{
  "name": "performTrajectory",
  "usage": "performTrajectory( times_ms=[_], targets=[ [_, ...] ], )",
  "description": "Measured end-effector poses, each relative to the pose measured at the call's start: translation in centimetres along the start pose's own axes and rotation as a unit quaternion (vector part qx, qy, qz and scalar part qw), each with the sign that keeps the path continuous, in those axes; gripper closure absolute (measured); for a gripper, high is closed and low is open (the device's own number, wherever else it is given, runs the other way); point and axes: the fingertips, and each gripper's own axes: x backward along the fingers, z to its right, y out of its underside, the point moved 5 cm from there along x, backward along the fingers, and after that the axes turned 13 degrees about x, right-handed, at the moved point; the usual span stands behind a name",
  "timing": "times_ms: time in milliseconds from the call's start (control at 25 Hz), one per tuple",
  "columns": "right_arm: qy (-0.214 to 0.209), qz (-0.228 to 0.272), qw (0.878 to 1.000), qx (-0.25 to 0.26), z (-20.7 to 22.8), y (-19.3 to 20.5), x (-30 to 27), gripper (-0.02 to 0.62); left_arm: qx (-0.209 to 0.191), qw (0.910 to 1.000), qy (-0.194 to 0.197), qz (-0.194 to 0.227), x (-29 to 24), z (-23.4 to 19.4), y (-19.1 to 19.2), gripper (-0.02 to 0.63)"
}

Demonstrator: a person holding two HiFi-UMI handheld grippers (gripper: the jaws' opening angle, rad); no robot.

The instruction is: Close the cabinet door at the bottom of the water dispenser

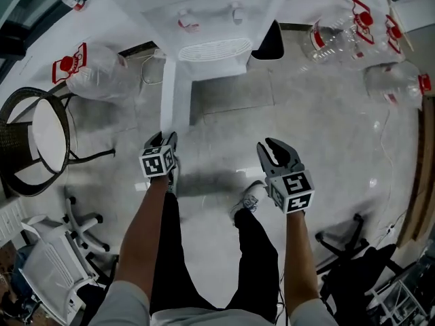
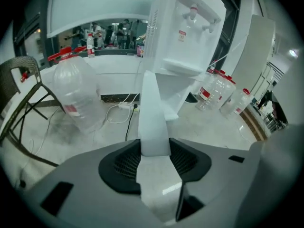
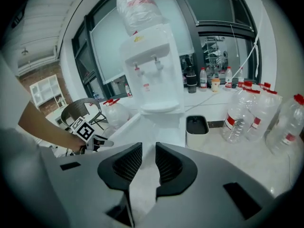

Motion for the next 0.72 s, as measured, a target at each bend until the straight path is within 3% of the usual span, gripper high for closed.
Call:
performTrajectory(
  times_ms=[200, 440, 720],
  targets=[
    [-0.003, -0.002, 1.000, -0.006, 4.2, 1.5, 3.3, 0.485, 0.073, 0.9967, -0.010, 0.032, -0.7, 5.1, 1.4, 0.402],
    [0.010, -0.002, 1.000, 0.017, 9.5, 2.2, 6.5, 0.489, 0.131, 0.9899, -0.006, 0.055, -2.5, 11.7, 1.8, 0.396],
    [0.017, -0.006, 1.000, 0.025, 14.5, 2.7, 8.3, 0.488, 0.163, 0.9855, 0.005, 0.049, -4.6, 18.0, 0.8, 0.402]
  ],
)
